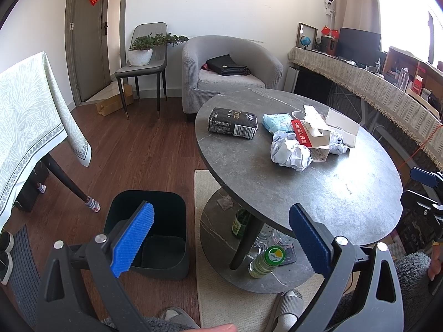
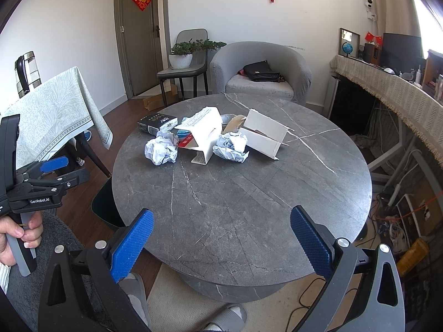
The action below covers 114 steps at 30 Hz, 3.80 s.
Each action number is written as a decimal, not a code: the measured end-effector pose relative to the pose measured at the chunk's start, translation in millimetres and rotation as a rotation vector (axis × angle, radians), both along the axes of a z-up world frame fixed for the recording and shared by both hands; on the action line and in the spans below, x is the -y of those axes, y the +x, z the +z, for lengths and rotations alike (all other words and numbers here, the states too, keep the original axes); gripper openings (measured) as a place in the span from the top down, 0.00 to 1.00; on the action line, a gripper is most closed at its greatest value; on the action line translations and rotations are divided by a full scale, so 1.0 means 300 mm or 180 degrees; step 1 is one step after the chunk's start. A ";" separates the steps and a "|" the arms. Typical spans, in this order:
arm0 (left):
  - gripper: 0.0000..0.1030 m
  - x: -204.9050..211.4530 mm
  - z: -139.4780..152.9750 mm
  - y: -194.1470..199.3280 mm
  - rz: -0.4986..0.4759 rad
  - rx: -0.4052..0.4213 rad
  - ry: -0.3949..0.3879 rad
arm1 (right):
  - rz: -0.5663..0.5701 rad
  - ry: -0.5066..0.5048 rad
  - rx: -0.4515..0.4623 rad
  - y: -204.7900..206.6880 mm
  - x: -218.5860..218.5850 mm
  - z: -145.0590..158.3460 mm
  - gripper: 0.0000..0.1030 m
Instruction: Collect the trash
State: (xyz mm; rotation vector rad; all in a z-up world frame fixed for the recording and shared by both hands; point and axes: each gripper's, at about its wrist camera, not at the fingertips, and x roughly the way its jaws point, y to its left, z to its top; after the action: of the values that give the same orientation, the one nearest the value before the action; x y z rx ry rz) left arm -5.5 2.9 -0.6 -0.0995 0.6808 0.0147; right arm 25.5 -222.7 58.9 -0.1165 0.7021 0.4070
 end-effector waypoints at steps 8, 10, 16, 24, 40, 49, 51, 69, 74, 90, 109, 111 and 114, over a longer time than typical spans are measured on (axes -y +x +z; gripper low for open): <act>0.03 0.012 0.029 -0.001 -0.0200 0.0048 -0.0067 | 0.0030 0.0208 0.0043 -0.005 0.032 0.020 0.03; 0.04 0.017 0.050 0.001 -0.0275 0.0106 -0.0041 | 0.0044 0.0274 0.0039 0.005 0.037 0.033 0.03; 0.04 0.034 0.102 0.055 -0.0456 0.0220 -0.0124 | 0.0102 0.0267 0.0090 0.052 0.034 0.078 0.03; 0.05 0.074 0.105 0.164 -0.0718 0.0191 -0.0094 | 0.0103 0.0336 0.0077 0.142 0.032 0.110 0.03; 0.16 0.173 0.002 0.357 -0.1337 -0.0102 -0.0224 | -0.0206 0.0577 -0.0181 0.316 0.057 0.078 0.03; 0.32 0.191 -0.055 0.426 -0.1432 -0.0290 -0.0337 | -0.0351 0.0560 -0.0284 0.396 0.021 0.046 0.03; 0.35 0.189 -0.056 0.430 -0.1407 -0.0303 -0.0333 | -0.0394 0.0549 -0.0292 0.414 0.005 0.037 0.03; 0.46 0.196 -0.060 0.420 -0.1446 -0.0369 -0.0462 | -0.1428 0.0434 -0.0286 0.616 -0.031 -0.052 0.03; 0.46 0.188 -0.043 0.394 -0.1484 -0.0306 -0.0459 | -0.1616 0.0357 -0.0343 0.652 -0.051 -0.070 0.03; 0.46 0.041 -0.010 0.335 -0.1405 -0.0171 -0.0586 | -0.1731 0.0323 -0.0409 0.690 -0.052 -0.070 0.23; 0.46 -0.196 0.003 0.291 -0.0917 -0.0078 -0.0686 | -0.1236 0.0604 0.0019 0.633 -0.155 0.126 0.23; 0.46 -0.213 0.000 0.295 -0.0866 -0.0096 -0.0680 | -0.1152 0.0646 -0.0006 0.630 -0.179 0.132 0.23; 0.46 -0.241 -0.011 0.299 -0.0795 -0.0124 -0.0666 | -0.1000 0.0719 -0.0078 0.630 -0.218 0.137 0.23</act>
State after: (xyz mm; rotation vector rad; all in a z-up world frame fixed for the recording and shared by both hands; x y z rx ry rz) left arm 84.2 75.2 -4.1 -0.2148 0.7286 -0.2956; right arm 214.5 -157.5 100.1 0.2108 0.6805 0.1840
